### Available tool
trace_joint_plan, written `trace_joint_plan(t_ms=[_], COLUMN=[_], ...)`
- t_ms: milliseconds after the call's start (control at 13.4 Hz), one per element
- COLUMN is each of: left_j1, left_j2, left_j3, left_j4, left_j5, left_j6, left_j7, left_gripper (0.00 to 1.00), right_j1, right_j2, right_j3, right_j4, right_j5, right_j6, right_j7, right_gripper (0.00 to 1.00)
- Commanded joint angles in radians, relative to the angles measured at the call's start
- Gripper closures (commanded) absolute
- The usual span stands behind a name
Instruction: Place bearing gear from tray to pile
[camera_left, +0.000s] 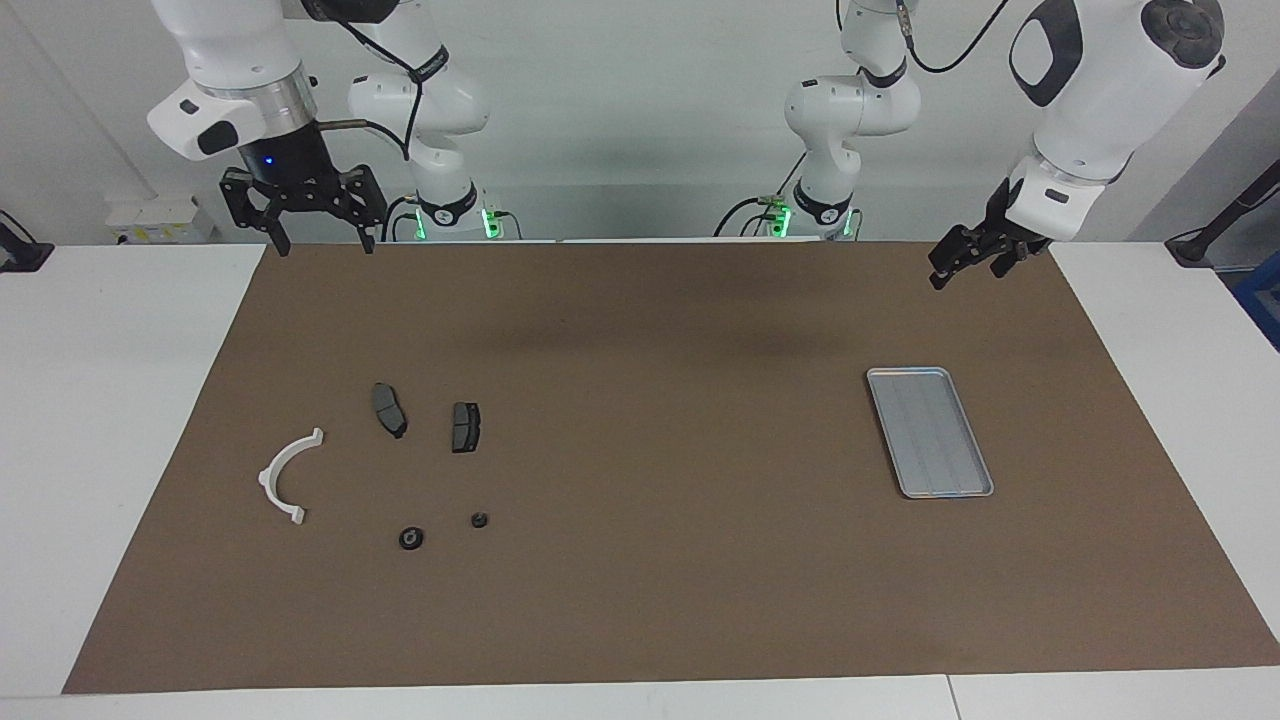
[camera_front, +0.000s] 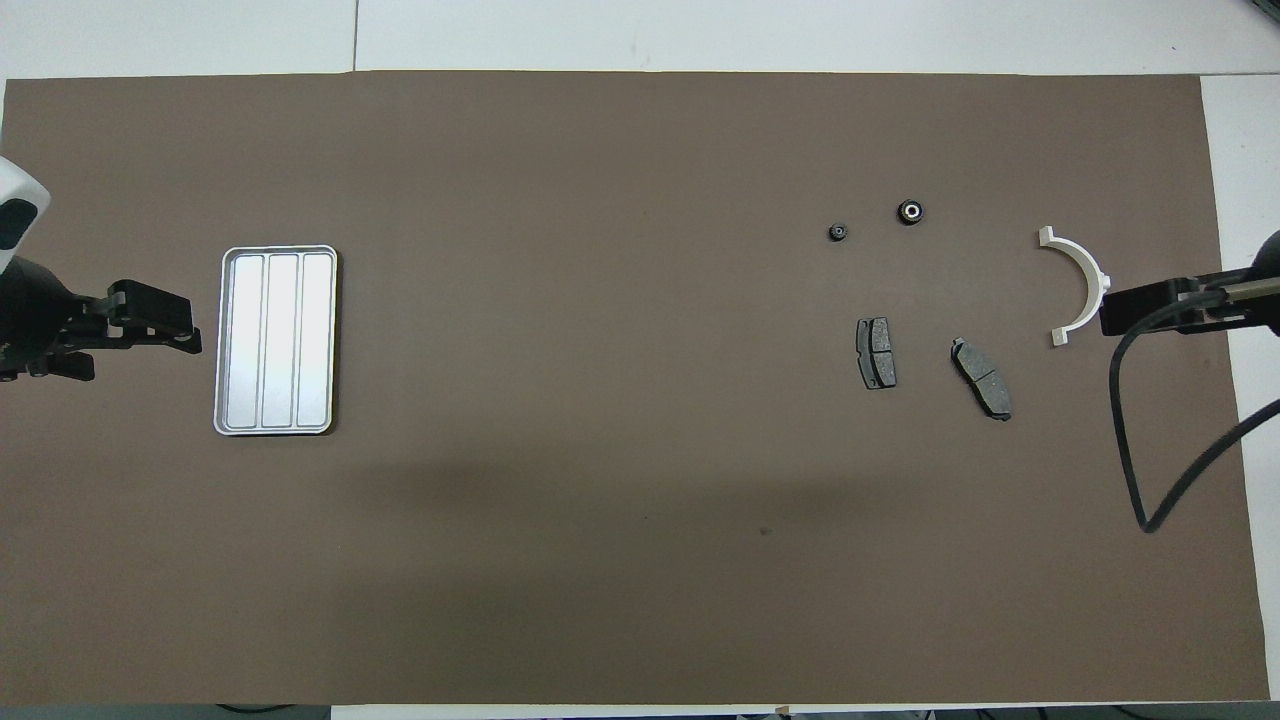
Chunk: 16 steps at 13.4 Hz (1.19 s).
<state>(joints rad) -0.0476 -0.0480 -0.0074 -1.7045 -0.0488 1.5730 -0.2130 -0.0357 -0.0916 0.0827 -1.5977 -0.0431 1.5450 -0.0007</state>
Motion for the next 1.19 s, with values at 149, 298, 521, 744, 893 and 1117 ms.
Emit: trace_joint_plan(t_ms=[149, 298, 521, 744, 893, 1117], left_j1=[-0.001, -0.001, -0.001, -0.001, -0.001, -0.001], left_j2=[-0.009, -0.010, -0.010, -0.010, -0.009, -0.010], left_j3=[0.001, 0.003, 0.001, 0.003, 0.003, 0.003], left_j4=[0.005, 0.005, 0.005, 0.005, 0.005, 0.005], left_j5=[-0.011, -0.011, -0.011, -0.011, -0.011, -0.011], left_j6=[-0.011, -0.011, -0.011, -0.011, -0.011, -0.011], left_j7=[0.007, 0.007, 0.006, 0.007, 0.007, 0.007], left_gripper=[0.00, 0.00, 0.00, 0.00, 0.00, 0.00], right_j1=[-0.023, -0.024, -0.026, -0.023, -0.016, -0.016], right_j2=[-0.031, -0.028, -0.028, -0.027, -0.027, -0.027], right_j3=[0.003, 0.003, 0.000, 0.002, 0.002, 0.000], right_j4=[-0.011, -0.025, -0.031, -0.031, -0.031, -0.030], right_j5=[0.031, 0.057, 0.068, 0.068, 0.069, 0.068], right_j6=[-0.054, -0.049, -0.049, -0.049, -0.049, -0.046], right_j7=[-0.024, -0.004, 0.011, 0.024, 0.025, 0.024], right_gripper=[0.00, 0.00, 0.00, 0.00, 0.00, 0.00])
